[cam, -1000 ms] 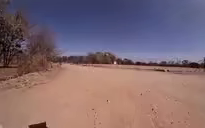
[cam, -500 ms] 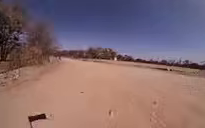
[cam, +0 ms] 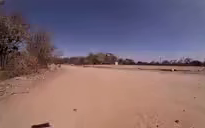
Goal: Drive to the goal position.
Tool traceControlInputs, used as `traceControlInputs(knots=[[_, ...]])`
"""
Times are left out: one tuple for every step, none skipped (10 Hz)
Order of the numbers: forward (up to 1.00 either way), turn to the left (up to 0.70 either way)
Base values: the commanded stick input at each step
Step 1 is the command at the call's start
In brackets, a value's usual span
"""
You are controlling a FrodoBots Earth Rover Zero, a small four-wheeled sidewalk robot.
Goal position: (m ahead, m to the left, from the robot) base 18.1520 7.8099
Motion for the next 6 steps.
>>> traceControlInputs(knots=[[1.0,0.0],[1.0,0.0],[1.0,0.13],[1.0,0.27],[1.0,0.27],[1.0,0.27]])
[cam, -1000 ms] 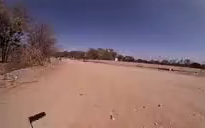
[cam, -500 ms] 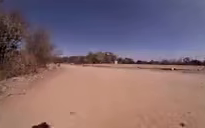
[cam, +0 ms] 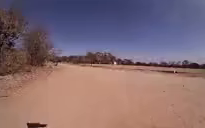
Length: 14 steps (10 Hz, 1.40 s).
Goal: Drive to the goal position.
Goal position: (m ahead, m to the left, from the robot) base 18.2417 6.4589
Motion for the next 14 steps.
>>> traceControlInputs(knots=[[1.0,0.27],[1.0,0.27],[1.0,0.27],[1.0,0.27],[1.0,0.27],[1.0,0.27],[1.0,0.27],[1.0,0.21],[1.0,0.16],[1.0,0.1],[1.0,0.05],[1.0,0.0],[1.0,0.0],[1.0,0.0]])
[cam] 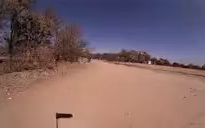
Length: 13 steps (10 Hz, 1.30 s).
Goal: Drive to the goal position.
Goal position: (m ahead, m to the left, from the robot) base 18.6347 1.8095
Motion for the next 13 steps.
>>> traceControlInputs(knots=[[1.0,0.0],[1.0,0.0],[1.0,0.0],[1.0,0.0],[1.0,0.0],[1.0,0.0],[1.0,-0.19],[1.0,-0.27],[1.0,-0.27],[1.0,-0.27],[1.0,-0.27],[1.0,-0.27],[1.0,-0.27]])
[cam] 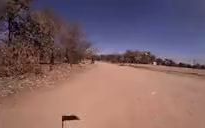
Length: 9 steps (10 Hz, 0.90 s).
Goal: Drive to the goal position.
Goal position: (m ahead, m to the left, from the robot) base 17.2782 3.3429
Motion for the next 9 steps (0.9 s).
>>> traceControlInputs(knots=[[1.0,-0.27],[1.0,-0.27],[1.0,0.0],[1.0,0.0],[1.0,0.0],[1.0,0.0],[1.0,0.0],[1.0,0.0],[1.0,0.0]])
